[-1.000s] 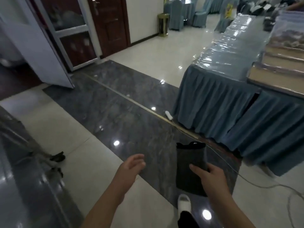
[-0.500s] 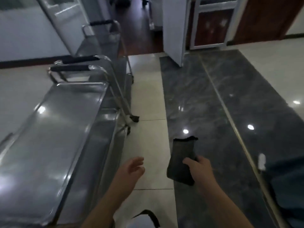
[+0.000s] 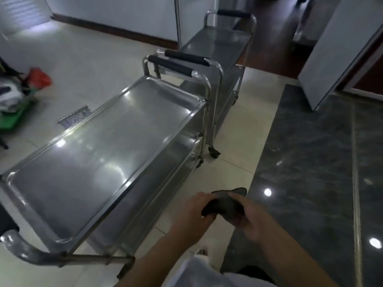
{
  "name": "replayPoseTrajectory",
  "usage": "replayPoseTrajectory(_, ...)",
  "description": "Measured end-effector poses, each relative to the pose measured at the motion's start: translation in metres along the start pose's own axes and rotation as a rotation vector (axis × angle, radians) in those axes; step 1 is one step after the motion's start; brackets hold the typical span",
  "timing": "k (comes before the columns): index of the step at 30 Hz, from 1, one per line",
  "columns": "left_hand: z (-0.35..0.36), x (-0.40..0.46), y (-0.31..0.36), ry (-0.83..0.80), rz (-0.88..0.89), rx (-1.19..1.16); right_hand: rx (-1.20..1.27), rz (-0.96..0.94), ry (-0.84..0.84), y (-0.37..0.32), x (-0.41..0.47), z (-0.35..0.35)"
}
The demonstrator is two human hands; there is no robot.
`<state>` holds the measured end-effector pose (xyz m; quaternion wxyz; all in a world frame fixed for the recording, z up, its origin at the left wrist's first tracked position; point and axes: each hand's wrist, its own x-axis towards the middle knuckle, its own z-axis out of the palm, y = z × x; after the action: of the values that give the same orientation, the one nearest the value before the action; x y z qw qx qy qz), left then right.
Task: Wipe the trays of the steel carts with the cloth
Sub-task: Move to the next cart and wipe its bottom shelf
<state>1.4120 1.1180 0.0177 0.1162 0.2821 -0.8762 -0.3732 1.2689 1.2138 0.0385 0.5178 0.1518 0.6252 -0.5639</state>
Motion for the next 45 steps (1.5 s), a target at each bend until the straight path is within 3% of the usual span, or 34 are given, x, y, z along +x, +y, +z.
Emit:
replayPoseTrajectory(2,-0.002,0.02,0.004,0.02,-0.12,-0.085,-0.038,0.034,-0.088,-0.013,0.012,-0.003)
replayPoseTrajectory(4,-0.003,0.035,0.005,0.05,-0.341,-0.228,-0.237,0.008,-0.161,-0.021,0.025,-0.005)
replayPoseTrajectory(7,-0.001,0.058,-0.001,0.224,-0.736,-0.617,-0.796,-0.309,-0.367,-0.032,0.049,-0.003)
replayPoseTrajectory(10,0.009,0.075,-0.001,0.334,-0.961,-0.831,-1.303,-0.571,-0.625,-0.027,0.083,-0.005)
replayPoseTrajectory(13,0.014,0.089,0.016,0.49,-1.066,-1.085,-1.436,-0.854,-0.668,-0.03,0.122,-0.013)
replayPoseTrajectory(16,0.028,0.098,0.029,0.573,-1.124,-1.27,-1.402,-1.069,-0.768,-0.053,0.148,-0.017)
replayPoseTrajectory(19,0.049,0.11,0.026,0.623,-1.14,-1.388,-1.299,-0.944,-0.939,-0.075,0.175,-0.021)
replayPoseTrajectory(21,0.063,0.116,0.016,0.67,-1.178,-1.487,-1.227,-0.649,-0.999,-0.079,0.192,-0.023)
replayPoseTrajectory(23,0.077,0.123,0.002,0.628,-1.178,-1.532,-1.087,-0.345,-0.92,-0.074,0.214,-0.025)
replayPoseTrajectory(26,0.111,0.135,-0.033,0.464,-1.247,-1.278,-0.93,-0.011,-0.661,-0.054,0.264,-0.036)
replayPoseTrajectory(28,0.146,0.141,-0.07,0.463,-1.308,-1.089,-0.862,0.187,-0.474,-0.038,0.301,-0.044)
replayPoseTrajectory(30,0.189,0.143,-0.116,0.462,-1.354,-1.0,-0.882,0.25,-0.312,-0.019,0.346,-0.054)
replayPoseTrajectory(32,0.238,0.141,-0.17,0.357,-1.381,-0.883,-0.992,0.267,-0.213,0.0,0.402,-0.062)
replayPoseTrajectory(34,0.28,0.14,-0.227,0.218,-1.365,-0.686,-1.034,0.253,-0.138,0.016,0.459,-0.07)
replayPoseTrajectory(38,0.343,0.149,-0.34,0.127,-1.308,-0.361,-0.85,0.181,-0.036,0.031,0.56,-0.069)
replayPoseTrajectory(45,0.392,0.172,-0.502,0.189,-1.115,0.213,-0.875,-0.214,-0.185,0.044,0.716,0.026)
